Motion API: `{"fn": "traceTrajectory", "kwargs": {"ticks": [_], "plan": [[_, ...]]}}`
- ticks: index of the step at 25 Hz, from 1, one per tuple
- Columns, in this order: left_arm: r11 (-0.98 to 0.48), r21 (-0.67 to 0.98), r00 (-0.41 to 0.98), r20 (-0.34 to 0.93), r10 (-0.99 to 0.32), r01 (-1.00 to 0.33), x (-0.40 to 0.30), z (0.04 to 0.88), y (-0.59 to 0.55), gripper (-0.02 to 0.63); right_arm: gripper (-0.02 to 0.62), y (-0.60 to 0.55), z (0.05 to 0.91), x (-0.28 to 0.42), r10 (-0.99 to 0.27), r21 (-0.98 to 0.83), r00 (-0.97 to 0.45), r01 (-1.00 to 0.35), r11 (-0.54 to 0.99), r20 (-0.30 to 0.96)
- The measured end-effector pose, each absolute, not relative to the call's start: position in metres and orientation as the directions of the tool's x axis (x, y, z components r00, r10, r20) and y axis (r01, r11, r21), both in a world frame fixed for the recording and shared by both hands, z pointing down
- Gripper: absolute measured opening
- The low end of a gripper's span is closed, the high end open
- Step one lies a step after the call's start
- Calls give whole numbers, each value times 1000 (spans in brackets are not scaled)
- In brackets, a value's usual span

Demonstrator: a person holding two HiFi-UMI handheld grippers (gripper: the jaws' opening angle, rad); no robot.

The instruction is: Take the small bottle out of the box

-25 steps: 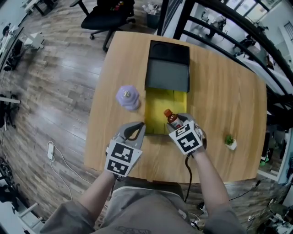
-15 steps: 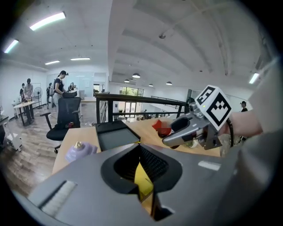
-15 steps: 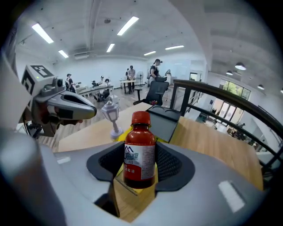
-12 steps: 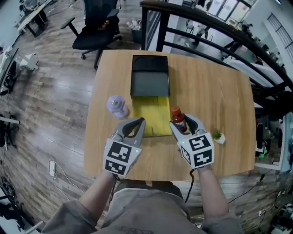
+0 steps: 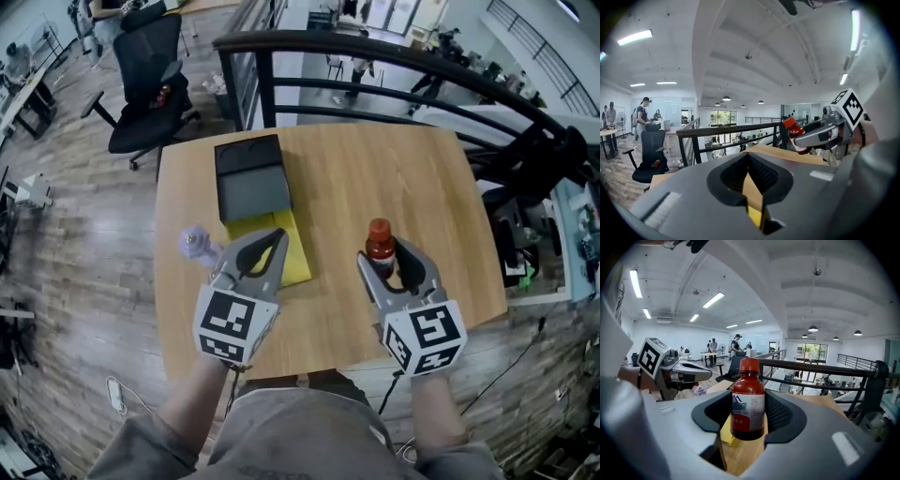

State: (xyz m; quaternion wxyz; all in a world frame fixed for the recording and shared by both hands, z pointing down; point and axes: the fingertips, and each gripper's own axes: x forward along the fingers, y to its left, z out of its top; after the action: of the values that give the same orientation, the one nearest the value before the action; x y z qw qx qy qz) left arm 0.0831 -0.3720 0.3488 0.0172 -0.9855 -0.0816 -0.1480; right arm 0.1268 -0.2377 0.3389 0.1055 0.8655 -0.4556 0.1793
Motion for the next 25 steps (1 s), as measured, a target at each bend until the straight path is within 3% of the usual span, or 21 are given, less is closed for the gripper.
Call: {"fn": "traceTrajectory", "kwargs": {"ticks": [16, 25], "plan": [[-915, -95, 917, 122, 380, 392, 112, 262, -263, 1, 222, -126, 247, 101, -647, 17, 744, -659, -752, 166], [-889, -57, 889, 95, 448, 455, 105, 247, -224, 0, 222, -84, 237, 89, -568, 26, 810, -577, -816, 146]]}}
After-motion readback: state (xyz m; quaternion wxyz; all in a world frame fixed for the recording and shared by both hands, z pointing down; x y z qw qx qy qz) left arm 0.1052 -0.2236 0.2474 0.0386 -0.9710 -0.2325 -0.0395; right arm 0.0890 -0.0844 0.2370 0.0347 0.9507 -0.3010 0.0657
